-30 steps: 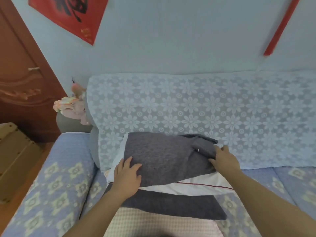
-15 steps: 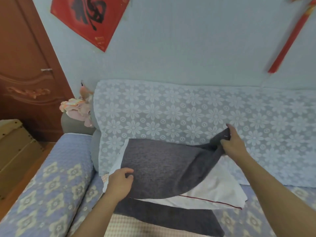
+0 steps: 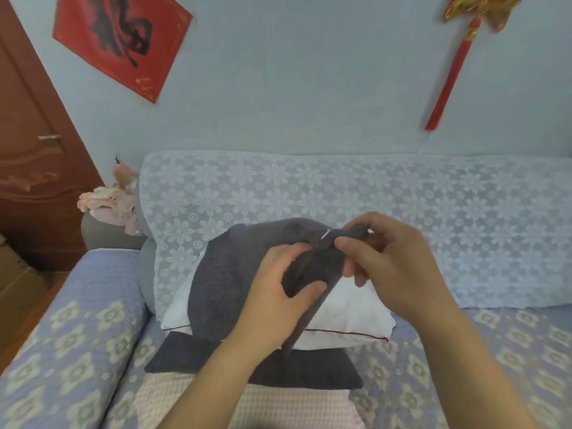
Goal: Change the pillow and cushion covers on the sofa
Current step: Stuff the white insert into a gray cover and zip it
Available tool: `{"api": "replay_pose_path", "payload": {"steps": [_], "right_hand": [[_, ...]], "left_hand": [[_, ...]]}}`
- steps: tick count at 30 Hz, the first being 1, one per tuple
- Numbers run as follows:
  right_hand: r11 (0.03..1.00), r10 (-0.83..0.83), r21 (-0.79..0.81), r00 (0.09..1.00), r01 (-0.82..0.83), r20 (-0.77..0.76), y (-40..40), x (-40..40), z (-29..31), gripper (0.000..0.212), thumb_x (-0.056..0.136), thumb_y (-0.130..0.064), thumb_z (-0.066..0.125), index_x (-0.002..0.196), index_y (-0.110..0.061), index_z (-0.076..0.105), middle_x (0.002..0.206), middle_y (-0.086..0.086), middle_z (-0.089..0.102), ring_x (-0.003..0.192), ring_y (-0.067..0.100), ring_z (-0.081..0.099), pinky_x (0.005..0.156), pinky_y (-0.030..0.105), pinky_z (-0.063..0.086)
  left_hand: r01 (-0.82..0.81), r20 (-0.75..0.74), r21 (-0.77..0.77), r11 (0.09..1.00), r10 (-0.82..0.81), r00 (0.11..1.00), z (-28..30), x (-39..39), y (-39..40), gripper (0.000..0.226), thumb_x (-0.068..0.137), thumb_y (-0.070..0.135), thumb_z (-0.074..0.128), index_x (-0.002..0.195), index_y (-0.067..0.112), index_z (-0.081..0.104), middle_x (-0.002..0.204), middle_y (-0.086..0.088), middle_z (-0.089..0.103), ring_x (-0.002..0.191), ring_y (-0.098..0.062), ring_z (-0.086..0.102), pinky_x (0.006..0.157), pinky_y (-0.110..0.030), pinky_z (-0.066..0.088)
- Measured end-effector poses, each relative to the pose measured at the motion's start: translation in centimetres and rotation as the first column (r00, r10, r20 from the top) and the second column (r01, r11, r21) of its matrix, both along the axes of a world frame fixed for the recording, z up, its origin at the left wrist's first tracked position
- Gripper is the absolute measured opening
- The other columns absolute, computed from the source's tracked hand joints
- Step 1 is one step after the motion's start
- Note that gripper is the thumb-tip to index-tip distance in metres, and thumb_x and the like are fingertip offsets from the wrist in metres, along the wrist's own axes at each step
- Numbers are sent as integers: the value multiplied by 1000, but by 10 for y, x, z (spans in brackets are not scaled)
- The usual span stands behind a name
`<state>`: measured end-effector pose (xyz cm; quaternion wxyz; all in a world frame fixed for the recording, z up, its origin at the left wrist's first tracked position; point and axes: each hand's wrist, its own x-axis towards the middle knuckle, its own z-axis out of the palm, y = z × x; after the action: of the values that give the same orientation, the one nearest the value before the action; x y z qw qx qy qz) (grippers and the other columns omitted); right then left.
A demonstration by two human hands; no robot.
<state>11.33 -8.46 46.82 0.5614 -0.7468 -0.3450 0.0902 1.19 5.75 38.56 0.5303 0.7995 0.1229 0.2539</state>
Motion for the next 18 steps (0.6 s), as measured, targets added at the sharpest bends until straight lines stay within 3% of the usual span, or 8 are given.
{"api": "replay_pose_path", "payload": {"steps": [3,6,9,12,15,18], "right_hand": [[989,-75,-117,983,96,167,-11,-7,-18,12,82,-25,79,71,-27,72,74,-6,58,67,6,53,62,13,38],[997,-4,-76,998,9,67,-21,-19,-32,9,83,-20,78,78,-26,74,97,-14,65,92,1,61,77,11,43],[998,64,0,992,-64,-107,-26,-31,-41,7,89,-14,72,86,-20,73,82,-2,72,80,14,67,71,25,53],[996,87,48,986,-81,-140,-27,-40,-45,14,91,-6,68,88,-19,71,80,-1,72,76,13,67,69,20,52],[994,92,75,984,-81,-153,-26,-45,-44,16,90,-5,68,89,-21,71,83,-2,74,80,12,70,74,25,54],[994,92,79,985,-81,-147,-21,-48,-41,14,89,-10,71,90,-24,71,87,-7,75,85,10,71,81,30,56]], "left_hand": [[-117,24,-64,991,118,993,2,-9,-21,36,88,19,76,111,43,63,113,15,63,113,-6,60,101,-26,48],[-82,64,-149,985,93,994,15,-23,-32,20,90,14,74,101,31,70,100,9,72,100,-10,68,90,-23,52],[-55,105,-169,984,74,992,25,-36,-38,19,88,11,75,97,28,73,97,2,72,93,-14,69,84,-20,53],[-87,60,-121,989,95,994,26,-43,-39,19,89,11,75,91,30,74,91,2,72,87,-14,69,81,-23,55],[-115,-13,-123,986,114,993,28,-44,-35,19,88,12,77,82,30,73,80,1,73,80,-18,70,82,-37,58],[-154,-52,-206,966,146,988,30,-43,-33,14,88,16,77,82,28,74,81,-2,74,85,-26,72,89,-52,57]]}}
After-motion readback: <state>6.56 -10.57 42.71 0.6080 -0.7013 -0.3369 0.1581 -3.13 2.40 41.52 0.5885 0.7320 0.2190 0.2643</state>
